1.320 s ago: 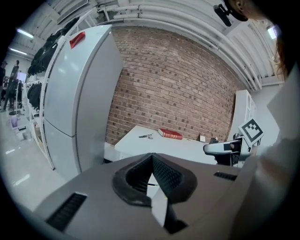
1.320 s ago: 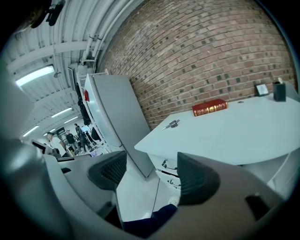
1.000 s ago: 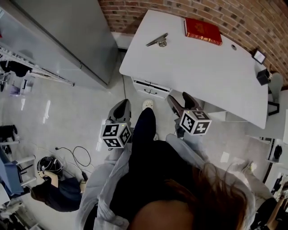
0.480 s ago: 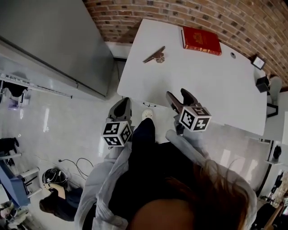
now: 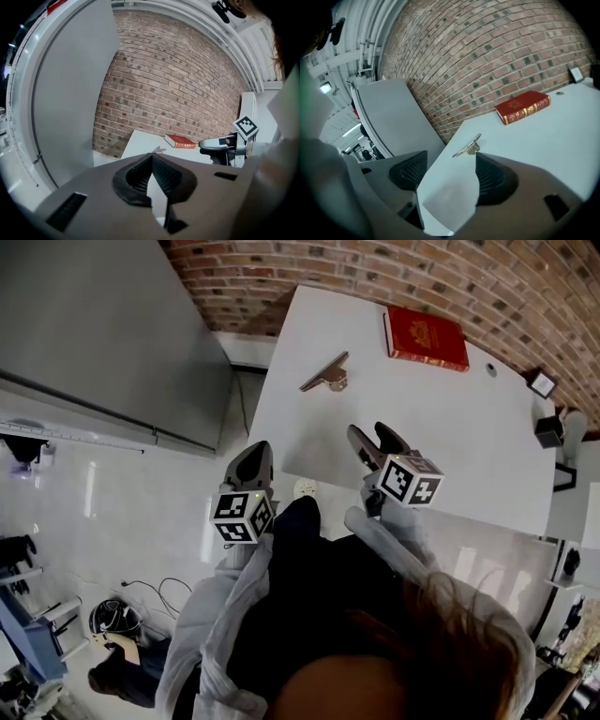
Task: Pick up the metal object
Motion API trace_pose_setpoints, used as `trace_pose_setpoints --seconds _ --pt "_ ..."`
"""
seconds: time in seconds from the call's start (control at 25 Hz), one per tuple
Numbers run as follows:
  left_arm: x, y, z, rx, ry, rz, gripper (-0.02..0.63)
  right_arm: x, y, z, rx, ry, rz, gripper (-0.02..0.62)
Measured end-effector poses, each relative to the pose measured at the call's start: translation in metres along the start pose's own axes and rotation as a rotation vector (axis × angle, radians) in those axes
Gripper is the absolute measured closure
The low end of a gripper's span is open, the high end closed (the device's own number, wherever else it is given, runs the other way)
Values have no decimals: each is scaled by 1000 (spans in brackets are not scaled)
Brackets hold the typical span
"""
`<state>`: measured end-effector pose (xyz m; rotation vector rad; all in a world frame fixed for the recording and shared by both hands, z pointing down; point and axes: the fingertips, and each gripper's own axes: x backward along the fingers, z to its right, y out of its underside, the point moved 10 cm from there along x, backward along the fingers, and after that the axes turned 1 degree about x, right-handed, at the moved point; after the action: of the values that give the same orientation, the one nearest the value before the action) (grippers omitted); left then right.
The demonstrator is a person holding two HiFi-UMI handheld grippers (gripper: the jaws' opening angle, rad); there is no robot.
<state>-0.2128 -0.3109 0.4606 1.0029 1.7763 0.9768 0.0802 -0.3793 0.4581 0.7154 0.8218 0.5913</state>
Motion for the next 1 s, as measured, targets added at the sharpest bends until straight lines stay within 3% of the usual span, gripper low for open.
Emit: trace_pose_setpoints --seconds 0.16,0.4,0.68,1.0 --pt "-22 -5 -10 1 3 -8 591 -25 -6 11 -92 -24 -23 273" --pt "-50 -11 -25 -1 3 -19 591 -62 -11 32 -328 -69 -37 325" --pt "-77 -15 -38 6 1 -63 591 -110 -13 61 -611 -105 -50 340" --pt "-104 -17 -53 15 -4 -85 591 -154 -10 80 -753 -81 -71 400"
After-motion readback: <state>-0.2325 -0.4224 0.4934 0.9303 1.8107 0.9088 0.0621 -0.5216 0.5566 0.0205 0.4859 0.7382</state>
